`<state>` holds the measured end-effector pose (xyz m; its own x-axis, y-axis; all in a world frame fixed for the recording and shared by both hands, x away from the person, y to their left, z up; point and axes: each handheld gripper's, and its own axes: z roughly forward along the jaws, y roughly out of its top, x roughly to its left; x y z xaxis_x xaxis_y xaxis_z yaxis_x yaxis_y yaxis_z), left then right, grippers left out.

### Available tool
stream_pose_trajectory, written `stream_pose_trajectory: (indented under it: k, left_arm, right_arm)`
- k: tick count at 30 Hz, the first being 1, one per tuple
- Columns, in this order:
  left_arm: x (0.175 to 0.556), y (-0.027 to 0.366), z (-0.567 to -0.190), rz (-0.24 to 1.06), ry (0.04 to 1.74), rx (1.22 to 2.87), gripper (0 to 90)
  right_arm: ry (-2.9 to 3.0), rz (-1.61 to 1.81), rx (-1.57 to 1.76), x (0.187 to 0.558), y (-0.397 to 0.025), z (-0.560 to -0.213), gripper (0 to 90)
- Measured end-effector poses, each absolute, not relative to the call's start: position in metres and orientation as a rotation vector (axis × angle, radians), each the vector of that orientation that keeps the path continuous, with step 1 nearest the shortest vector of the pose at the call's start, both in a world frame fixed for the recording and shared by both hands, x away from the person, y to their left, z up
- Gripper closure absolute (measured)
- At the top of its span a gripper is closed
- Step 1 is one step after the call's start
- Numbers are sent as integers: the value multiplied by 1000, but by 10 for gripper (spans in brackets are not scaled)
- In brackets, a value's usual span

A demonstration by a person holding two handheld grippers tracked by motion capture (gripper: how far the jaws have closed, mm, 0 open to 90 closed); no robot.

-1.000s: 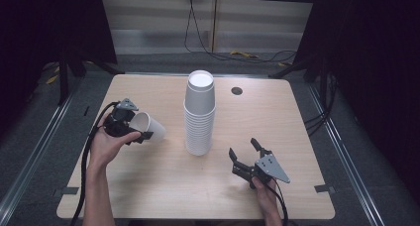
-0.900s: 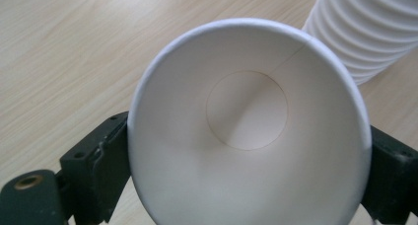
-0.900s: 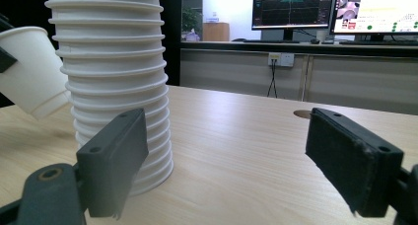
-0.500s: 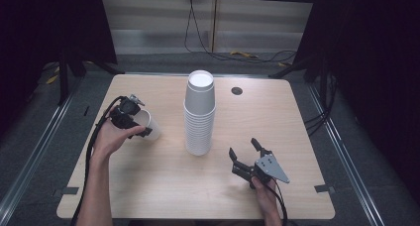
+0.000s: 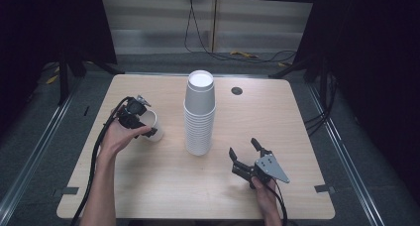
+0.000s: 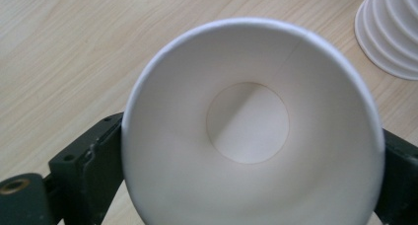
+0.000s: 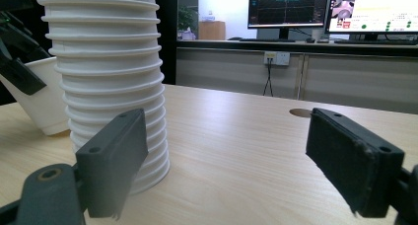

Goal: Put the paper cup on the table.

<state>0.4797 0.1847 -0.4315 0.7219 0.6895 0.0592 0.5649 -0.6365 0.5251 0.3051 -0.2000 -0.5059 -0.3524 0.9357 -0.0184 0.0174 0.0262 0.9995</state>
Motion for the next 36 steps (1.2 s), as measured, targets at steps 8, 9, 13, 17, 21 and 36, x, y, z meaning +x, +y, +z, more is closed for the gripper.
stream_pose_trajectory:
  k: [8, 9, 13, 17, 21, 36]
  left_arm:
    - [480, 179, -441, 361, 965, 2359, 49]
    - [482, 179, -443, 349, 966, 2353, 46]
    - [481, 180, -450, 363, 986, 2310, 48]
    - [479, 183, -453, 331, 993, 2273, 48]
    - [476, 183, -463, 353, 994, 2260, 117]
    - [462, 193, -483, 385, 966, 2192, 156]
  right_arm:
    - [1507, 1442, 1021, 306, -199, -506, 160]
    - [1510, 1442, 1023, 306, -199, -506, 160]
    - [1512, 1439, 1021, 307, -199, -505, 161]
    - [1521, 1439, 1018, 307, -200, -505, 162]
    - [1519, 1439, 1022, 307, -200, -505, 162]
    - [1525, 1449, 1017, 307, -200, -505, 191]
